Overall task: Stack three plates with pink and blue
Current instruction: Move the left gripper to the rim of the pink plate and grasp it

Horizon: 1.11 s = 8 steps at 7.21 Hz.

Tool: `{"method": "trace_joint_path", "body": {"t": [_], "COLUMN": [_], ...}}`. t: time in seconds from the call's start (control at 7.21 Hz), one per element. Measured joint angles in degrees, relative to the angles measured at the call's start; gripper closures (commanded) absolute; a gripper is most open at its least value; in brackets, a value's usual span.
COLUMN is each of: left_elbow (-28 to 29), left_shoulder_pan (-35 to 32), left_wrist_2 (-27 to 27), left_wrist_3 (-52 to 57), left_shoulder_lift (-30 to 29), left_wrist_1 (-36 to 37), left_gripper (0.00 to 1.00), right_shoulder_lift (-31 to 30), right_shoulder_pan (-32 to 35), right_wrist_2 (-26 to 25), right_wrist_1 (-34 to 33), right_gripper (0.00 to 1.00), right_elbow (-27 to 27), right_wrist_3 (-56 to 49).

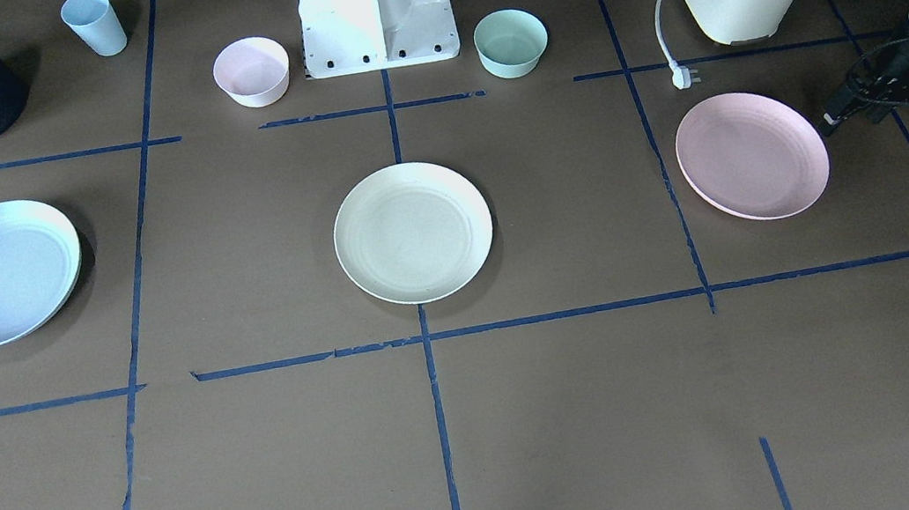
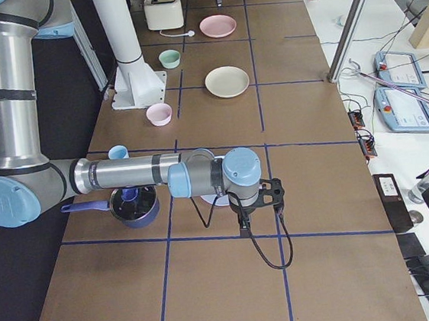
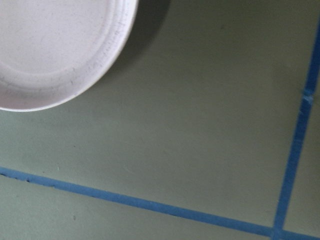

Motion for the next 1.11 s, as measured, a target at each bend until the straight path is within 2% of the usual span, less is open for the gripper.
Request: {"method": "trace_joint_path", "body": {"t": [0.28, 0.83, 1.11], "left_elbow": [2.7, 5.0, 4.7], "left_shoulder_pan": [2.3, 3.7, 3.7], "left_wrist_2": [1.5, 1.6, 1.4], "left_wrist_3": [-1.5, -1.8, -1.9], "left_shoulder_lift": [-0.2, -0.8, -0.9], "left_wrist_1": [-3.0, -4.9, -4.8], "left_gripper": [0.06, 0.57, 0.74], "right_shoulder_lift": [0.1, 0.1, 0.1], "right_shoulder_pan": [0.0, 0.0, 0.0], "right_wrist_2": [0.0, 0.1, 0.1], "right_wrist_1": [-0.1, -0.1, -0.1], "right_gripper": [0.00, 0.00, 0.00], "right_elbow": [0.0, 0.0, 0.0], "right_wrist_3": [0.0, 0.0, 0.0]}}
